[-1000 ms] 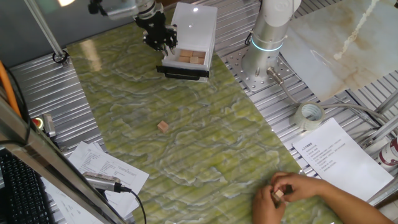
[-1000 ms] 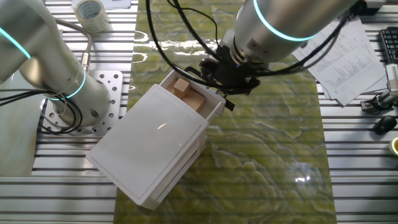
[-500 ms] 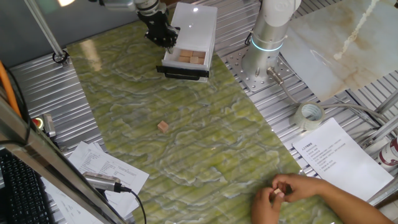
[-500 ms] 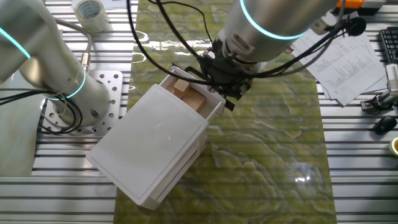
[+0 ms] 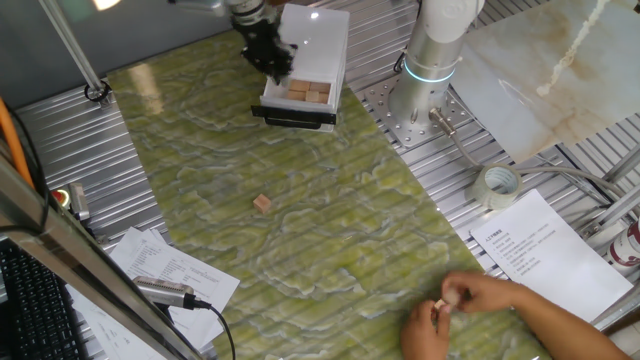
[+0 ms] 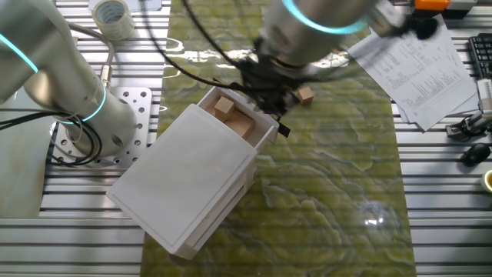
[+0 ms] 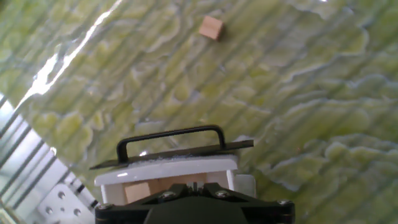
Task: Take something out of a drawer
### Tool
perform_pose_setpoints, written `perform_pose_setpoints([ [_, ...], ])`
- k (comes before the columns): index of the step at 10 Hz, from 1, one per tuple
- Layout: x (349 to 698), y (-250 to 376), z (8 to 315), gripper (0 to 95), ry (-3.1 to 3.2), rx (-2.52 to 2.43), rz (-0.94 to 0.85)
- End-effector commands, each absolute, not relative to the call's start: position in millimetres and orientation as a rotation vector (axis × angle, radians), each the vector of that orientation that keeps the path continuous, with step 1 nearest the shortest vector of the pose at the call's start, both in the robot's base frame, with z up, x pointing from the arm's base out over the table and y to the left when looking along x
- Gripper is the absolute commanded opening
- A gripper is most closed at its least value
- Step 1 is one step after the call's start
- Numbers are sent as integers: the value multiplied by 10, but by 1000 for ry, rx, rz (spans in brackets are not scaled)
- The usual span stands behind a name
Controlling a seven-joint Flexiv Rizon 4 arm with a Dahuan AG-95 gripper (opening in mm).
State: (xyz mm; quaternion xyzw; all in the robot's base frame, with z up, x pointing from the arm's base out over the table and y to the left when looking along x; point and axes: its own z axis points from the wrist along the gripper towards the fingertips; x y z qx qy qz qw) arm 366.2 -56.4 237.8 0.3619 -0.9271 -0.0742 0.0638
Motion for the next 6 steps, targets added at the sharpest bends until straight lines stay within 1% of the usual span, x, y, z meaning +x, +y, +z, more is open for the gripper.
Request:
perform_pose_setpoints([
  [1,3694,-595,2362,190,-2734,1199,-258],
  [4,3694,-595,2362,190,-2785,1169,-232],
  [5,3694,-595,2362,190,-2772,1167,-171],
  [6,3694,-595,2362,190,-2741,1239,-153],
])
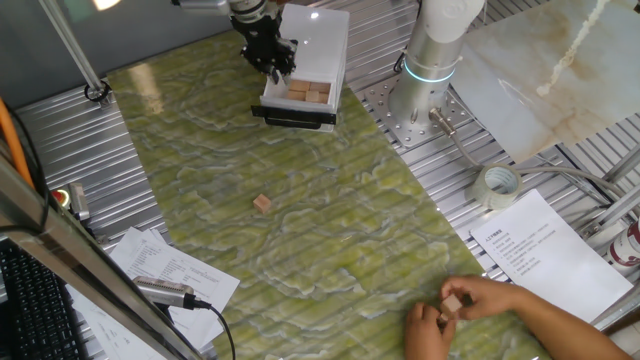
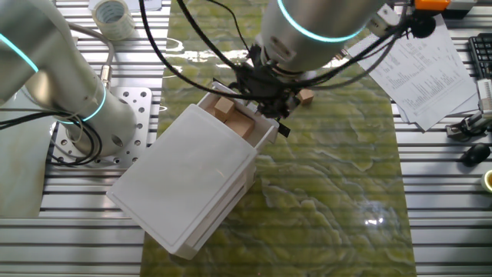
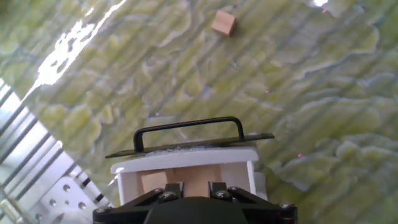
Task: Take something out of a drawer
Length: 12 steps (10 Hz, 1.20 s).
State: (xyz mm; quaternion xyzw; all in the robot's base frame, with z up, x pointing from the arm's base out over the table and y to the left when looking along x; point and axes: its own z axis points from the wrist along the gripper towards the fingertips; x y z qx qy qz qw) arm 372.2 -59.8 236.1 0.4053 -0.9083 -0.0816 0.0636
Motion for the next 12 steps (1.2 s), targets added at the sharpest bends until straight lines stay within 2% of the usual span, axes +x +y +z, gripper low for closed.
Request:
perform_pose_setpoints([
  [1,3694,-595,2362,190,-2723,1284,-154],
  [5,3694,-595,2362,190,-2712,1314,-149],
  [6,3694,-595,2362,380,-2725,1291,-151],
  [9,3551,-458,2335,380,-2724,1300,-174],
  [12,3479,-380,2130,380,-2729,1314,-203],
])
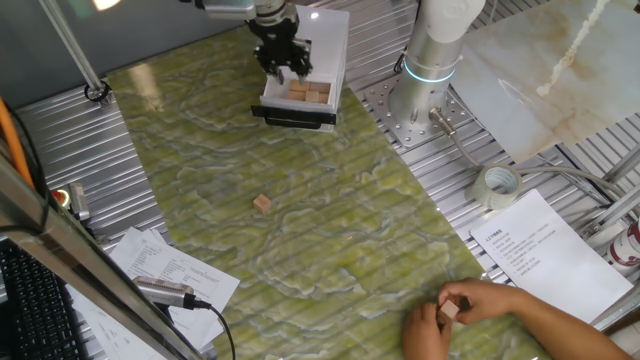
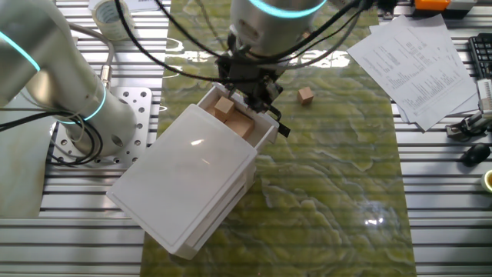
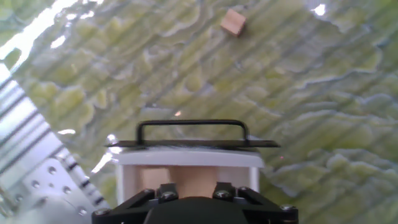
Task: Take something out of a drawer
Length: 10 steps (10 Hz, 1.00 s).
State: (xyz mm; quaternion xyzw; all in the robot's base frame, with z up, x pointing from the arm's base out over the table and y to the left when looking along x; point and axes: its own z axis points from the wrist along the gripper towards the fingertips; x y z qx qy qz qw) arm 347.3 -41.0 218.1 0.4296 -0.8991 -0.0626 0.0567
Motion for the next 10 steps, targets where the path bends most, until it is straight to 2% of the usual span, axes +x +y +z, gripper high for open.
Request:
perform_pose_setpoints([
  [1,3483,-341,2084,380,-2734,1307,-208],
  [6,3489,-283,2061,380,-2768,1301,-198],
  [7,3489,-283,2061,570,-2769,1282,-150],
  [8,3489,-283,2061,380,-2768,1291,-103],
  [9,3489,-283,2061,380,-2745,1381,-79],
  [10,3489,-283,2061,570,-2737,1414,-82],
])
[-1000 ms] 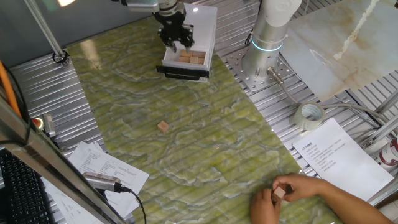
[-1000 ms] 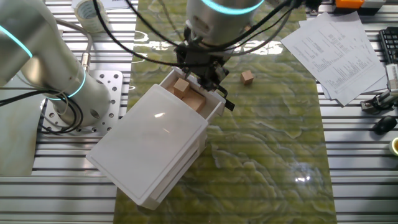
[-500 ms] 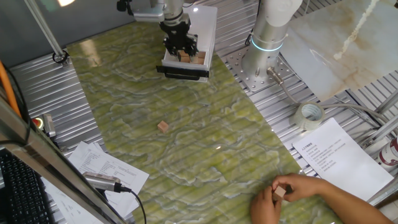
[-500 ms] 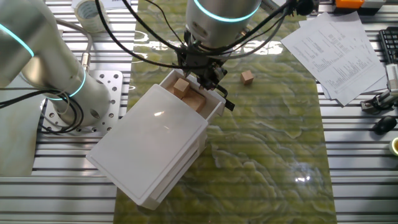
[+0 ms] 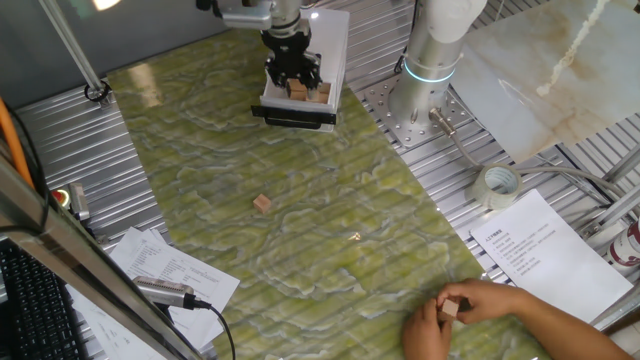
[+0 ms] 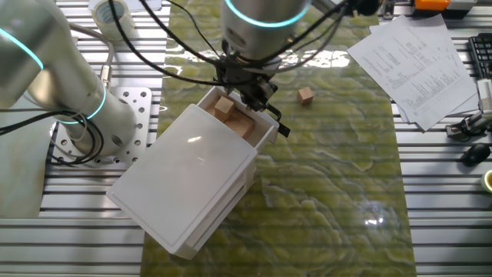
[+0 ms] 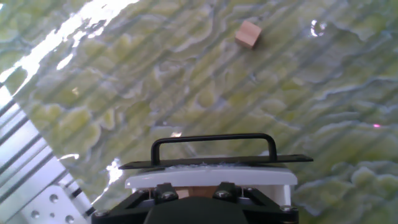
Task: Take something out of a drawer
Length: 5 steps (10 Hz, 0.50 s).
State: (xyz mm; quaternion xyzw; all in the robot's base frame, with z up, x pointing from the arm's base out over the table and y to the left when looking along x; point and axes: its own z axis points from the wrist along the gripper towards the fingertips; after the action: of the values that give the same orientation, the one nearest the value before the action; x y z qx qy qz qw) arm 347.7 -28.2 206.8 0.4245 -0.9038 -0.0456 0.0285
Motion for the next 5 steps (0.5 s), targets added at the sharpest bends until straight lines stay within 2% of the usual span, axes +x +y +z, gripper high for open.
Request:
perform_pose_setpoints([
  [1,3489,-283,2061,570,-2741,1399,-78],
  [5,3491,-256,2063,570,-2707,1444,-66],
])
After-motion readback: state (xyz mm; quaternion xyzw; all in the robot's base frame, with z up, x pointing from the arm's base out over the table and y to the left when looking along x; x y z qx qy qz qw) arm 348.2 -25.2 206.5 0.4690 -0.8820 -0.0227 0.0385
